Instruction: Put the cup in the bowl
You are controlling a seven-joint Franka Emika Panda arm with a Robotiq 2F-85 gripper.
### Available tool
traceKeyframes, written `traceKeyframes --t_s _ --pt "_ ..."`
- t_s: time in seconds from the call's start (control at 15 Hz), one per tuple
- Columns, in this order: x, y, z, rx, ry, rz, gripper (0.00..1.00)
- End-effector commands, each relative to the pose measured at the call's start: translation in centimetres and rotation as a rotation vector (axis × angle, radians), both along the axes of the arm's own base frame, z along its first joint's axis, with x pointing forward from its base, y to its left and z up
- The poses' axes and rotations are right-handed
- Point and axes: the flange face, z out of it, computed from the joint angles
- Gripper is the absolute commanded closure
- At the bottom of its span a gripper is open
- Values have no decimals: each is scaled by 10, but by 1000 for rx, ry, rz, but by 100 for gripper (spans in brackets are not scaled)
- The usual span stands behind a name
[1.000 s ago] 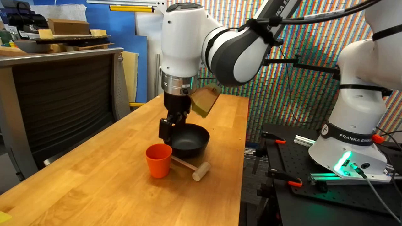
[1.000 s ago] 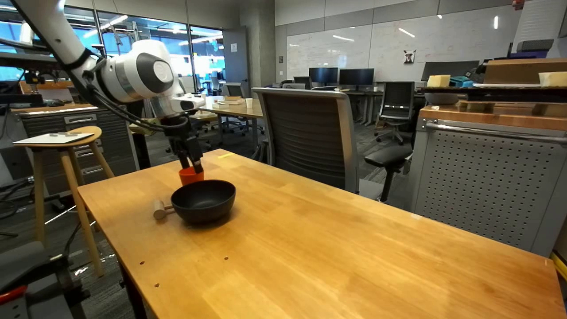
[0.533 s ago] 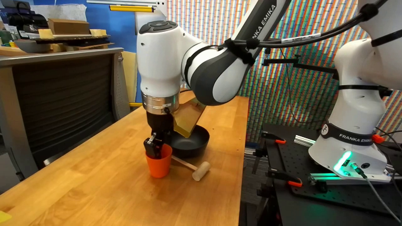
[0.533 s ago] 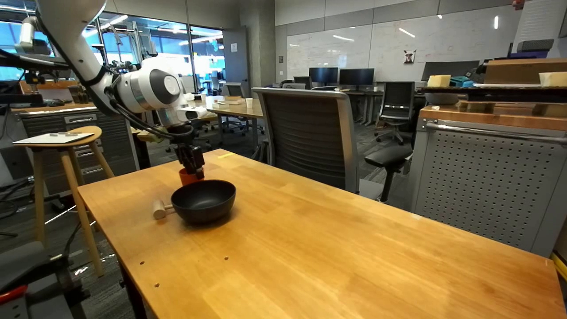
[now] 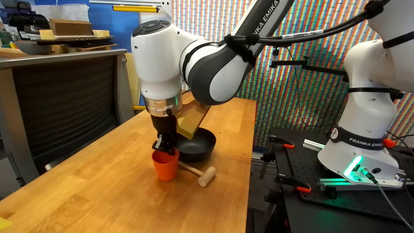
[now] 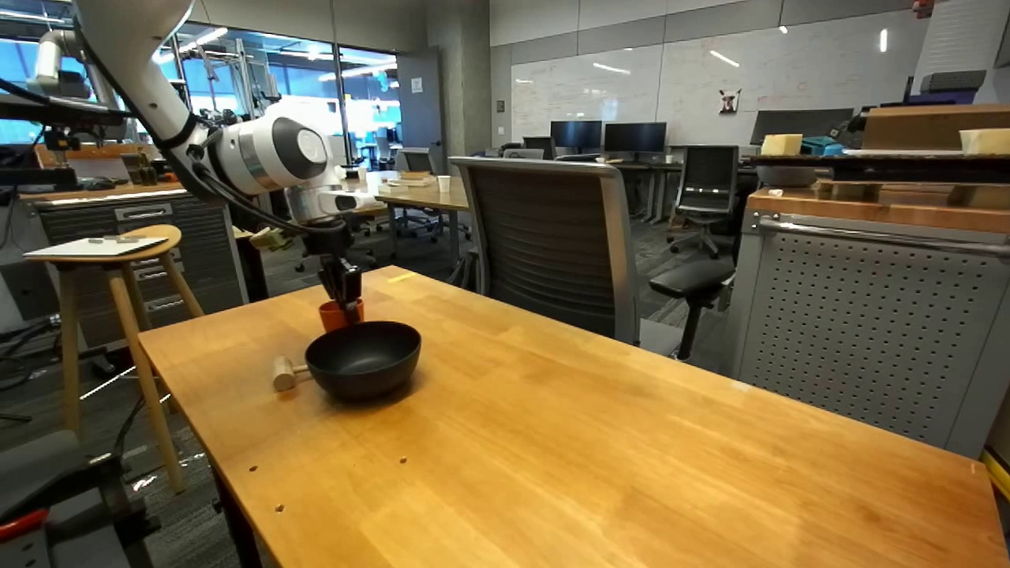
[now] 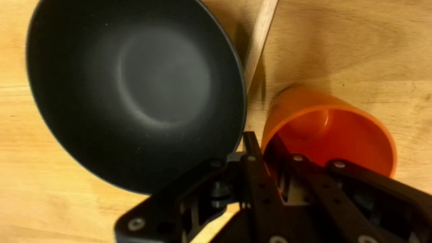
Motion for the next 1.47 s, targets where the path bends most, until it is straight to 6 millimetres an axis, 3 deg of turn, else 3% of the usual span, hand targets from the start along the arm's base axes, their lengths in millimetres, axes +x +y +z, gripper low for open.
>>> traceKeyframes --t_s 0.0,0.13,0.53,0.8,1.2,1.4 --pt "4 -17 13 -39 26 -35 97" --pt "5 -30 22 -56 31 -63 98" --pt "5 -97 42 -104 64 -235 96" --pt "1 -131 66 -91 65 -355 96" --pt "-26 -182 123 16 1 -587 96" --pt "-47 -212 119 26 -13 -684 96"
